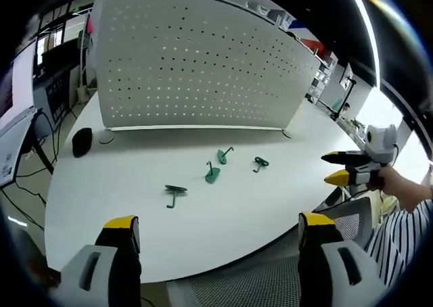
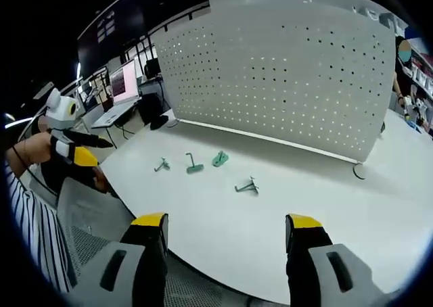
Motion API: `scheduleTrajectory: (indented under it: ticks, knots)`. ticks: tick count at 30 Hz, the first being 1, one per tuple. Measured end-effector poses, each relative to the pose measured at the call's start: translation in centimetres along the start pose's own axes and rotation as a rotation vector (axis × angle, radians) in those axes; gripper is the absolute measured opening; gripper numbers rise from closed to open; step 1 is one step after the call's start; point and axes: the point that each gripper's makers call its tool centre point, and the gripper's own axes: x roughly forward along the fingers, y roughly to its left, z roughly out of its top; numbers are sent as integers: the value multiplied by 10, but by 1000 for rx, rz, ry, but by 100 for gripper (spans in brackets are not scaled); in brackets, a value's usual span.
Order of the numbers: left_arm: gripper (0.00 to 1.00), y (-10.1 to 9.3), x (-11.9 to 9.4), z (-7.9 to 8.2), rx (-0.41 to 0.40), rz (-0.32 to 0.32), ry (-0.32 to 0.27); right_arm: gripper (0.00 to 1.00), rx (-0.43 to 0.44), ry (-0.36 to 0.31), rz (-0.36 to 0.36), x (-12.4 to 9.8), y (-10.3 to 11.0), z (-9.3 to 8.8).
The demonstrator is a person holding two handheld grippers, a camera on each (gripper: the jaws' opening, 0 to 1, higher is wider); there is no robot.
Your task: Insert the hook assembly into the mounting plate slot until the hook locks in place.
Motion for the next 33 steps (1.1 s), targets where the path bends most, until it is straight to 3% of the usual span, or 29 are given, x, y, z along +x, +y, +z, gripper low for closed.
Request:
scheduleTrajectory:
  ticks: [5,22,27,33]
  knots:
    - [95,0,-1,-2,9,1,15,66,13,-12,2,1,1,1]
    - [100,-3,-3,-1,17,-2,-2,65,4,-8,-6,-2,1,-2]
    - [100,-6,-6,4,16,-17,-35,65,12,-22,-13,-4,-2,1]
    - [100,-5,-5,-1,23,-6,-17,65,12,-28,-23,-6,-6,1]
